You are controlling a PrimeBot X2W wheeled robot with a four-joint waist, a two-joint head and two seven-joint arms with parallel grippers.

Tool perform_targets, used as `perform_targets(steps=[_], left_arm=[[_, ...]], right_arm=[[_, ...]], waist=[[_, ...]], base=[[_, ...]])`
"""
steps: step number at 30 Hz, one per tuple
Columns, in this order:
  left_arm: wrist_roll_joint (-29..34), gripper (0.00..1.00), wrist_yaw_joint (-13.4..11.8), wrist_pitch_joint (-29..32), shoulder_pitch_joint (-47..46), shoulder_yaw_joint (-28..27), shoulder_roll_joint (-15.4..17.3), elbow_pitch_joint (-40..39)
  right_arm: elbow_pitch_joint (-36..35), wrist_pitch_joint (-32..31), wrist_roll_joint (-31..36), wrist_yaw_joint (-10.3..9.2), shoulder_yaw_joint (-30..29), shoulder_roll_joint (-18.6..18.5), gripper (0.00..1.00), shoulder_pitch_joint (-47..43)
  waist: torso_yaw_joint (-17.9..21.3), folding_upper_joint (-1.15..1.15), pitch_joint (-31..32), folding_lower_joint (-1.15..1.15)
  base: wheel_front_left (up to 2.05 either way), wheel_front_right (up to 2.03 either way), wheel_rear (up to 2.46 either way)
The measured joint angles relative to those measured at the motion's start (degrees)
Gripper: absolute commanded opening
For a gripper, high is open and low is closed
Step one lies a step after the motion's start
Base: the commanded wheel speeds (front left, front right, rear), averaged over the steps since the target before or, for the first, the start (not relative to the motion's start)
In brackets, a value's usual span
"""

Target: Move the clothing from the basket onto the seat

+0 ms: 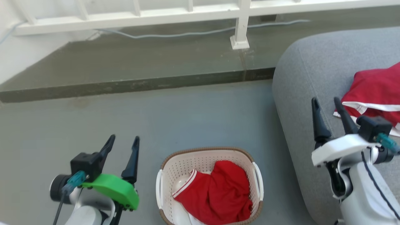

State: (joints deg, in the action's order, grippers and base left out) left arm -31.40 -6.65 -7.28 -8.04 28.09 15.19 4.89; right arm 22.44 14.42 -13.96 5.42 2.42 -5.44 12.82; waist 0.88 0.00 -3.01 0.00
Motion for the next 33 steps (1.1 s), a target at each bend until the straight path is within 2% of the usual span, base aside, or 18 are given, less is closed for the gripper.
perform_targets(steps=[11,19,33], left_arm=[[0.98,1.00,-0.46,-0.90,4.95,-4.27,-0.08,-0.11],[1.97,1.00,-0.46,-0.90,6.58,-7.32,-1.31,-0.10],[4.68,1.00,-0.46,-0.23,8.45,-8.67,-3.25,-1.32]], right_arm=[[-3.90,0.00,2.23,-1.08,3.50,0.68,1.00,-7.57],[-6.25,-0.02,2.99,-1.93,4.76,1.07,1.00,-10.20],[-10.72,-0.87,3.00,-3.02,5.05,1.37,1.00,-13.17]], waist=[[-0.35,0.00,2.98,0.00],[-0.26,0.00,3.27,0.00],[-0.32,0.00,3.34,0.00]], base=[[0.00,0.00,0.00],[0.00,0.00,0.00],[0.00,0.00,0.00]])
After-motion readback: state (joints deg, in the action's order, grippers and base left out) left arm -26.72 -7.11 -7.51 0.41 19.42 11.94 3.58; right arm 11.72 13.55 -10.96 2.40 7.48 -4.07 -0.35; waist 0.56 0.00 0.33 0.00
